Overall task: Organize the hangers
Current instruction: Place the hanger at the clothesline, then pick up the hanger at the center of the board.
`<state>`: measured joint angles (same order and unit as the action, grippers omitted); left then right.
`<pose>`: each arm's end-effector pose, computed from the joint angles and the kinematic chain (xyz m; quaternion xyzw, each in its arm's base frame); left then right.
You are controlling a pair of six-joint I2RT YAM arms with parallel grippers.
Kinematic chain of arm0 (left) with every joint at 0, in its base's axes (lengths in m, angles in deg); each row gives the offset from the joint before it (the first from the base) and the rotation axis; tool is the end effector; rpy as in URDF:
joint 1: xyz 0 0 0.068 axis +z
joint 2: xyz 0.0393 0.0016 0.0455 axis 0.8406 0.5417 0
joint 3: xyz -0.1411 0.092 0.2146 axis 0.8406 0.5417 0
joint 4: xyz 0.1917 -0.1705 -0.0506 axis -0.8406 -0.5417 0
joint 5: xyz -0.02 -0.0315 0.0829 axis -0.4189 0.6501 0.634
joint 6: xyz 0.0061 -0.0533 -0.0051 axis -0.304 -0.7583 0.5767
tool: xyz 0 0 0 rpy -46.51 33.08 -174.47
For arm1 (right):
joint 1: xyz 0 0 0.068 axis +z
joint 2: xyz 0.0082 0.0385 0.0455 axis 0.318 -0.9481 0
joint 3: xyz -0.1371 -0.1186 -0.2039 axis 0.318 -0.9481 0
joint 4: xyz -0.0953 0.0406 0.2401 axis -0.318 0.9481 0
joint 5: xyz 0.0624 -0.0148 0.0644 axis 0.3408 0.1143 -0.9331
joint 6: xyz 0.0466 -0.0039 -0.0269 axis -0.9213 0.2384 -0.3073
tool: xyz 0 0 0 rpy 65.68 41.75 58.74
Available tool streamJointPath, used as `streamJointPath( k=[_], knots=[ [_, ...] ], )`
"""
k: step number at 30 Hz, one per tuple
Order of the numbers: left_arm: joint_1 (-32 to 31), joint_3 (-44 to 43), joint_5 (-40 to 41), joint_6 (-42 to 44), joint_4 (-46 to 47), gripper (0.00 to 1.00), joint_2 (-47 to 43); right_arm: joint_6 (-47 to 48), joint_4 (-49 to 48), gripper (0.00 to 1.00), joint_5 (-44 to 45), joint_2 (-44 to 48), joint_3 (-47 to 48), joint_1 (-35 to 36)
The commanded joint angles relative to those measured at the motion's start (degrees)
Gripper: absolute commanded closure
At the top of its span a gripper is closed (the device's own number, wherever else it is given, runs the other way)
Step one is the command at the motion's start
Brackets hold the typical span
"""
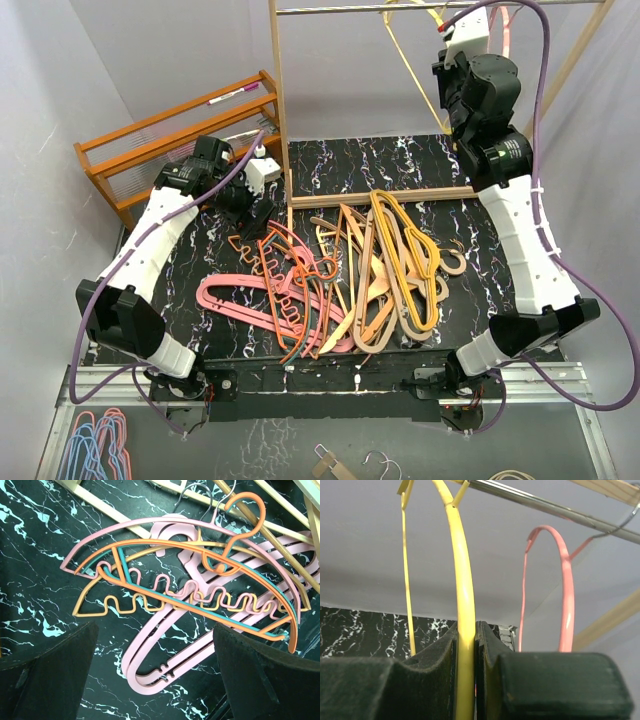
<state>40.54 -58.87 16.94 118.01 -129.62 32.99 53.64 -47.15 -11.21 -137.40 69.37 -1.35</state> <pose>0.2986 -0.1050 0.3546 0.4353 0.8205 -0.1643 0.3320 0.2965 0.0789 0.5391 -0.1008 0.6988 -0.1361 0.6950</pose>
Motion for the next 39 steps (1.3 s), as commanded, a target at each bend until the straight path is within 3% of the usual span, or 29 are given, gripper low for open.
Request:
streamJointPath(
  k=[1,12,13,15,16,21,28,31,34,35,39],
  knots=[
    [0.12,0.85,-0.21,-0.24,-1.18,0.03,-0.82,-0.46,-3.49,0.92,3.83,1.24,-0.65,-3.27],
    [-1.15,-0.49,-1.47,3.32,-4.03,0.03,5.27,-3.00,-2.22,0.89,2.53,3.53,-3.43,-6.92],
    [-1.87,-0.39,-1.85,4.78,-4.47,0.03,5.91,-3.51,-2.07,0.72,1.81,3.84,-3.57,-6.97],
    [-3.59,0.69,-1.01,8.39,-3.66,0.03,6.76,-5.01,-1.90,0.15,-0.22,4.76,-3.82,-6.92],
    [-4.51,1.63,0.36,9.88,-1.86,0.03,6.85,-5.97,-1.83,0.03,-1.10,5.64,-3.97,-6.91],
    [-7.35,3.78,4.27,18.73,6.34,0.03,8.37,-15.16,-0.19,0.01,-9.56,12.27,-9.52,-6.93],
    [-7.67,7.67,-6.22,42.01,11.47,0.15,9.53,-31.10,-2.60,0.01,-24.99,27.98,-37.07,-6.86],
    [-7.60,6.61,-10.37,50.61,7.70,0.29,12.42,-33.83,-1.52,0.01,-26.34,33.21,-45.92,-6.83],
    [-7.86,8.86,-11.58,56.33,9.02,0.54,13.74,-35.76,-0.69,0.01,-25.59,37.44,-50.93,-6.82],
    [-8.05,9.20,-11.63,56.62,10.36,0.56,14.33,-36.35,-0.77,0.01,-25.79,38.40,-51.95,-6.86],
    [-9.16,8.11,-11.85,55.88,12.52,0.43,17.41,-37.28,-1.05,0.01,-27.31,39.02,-53.05,-6.82]
  ],
)
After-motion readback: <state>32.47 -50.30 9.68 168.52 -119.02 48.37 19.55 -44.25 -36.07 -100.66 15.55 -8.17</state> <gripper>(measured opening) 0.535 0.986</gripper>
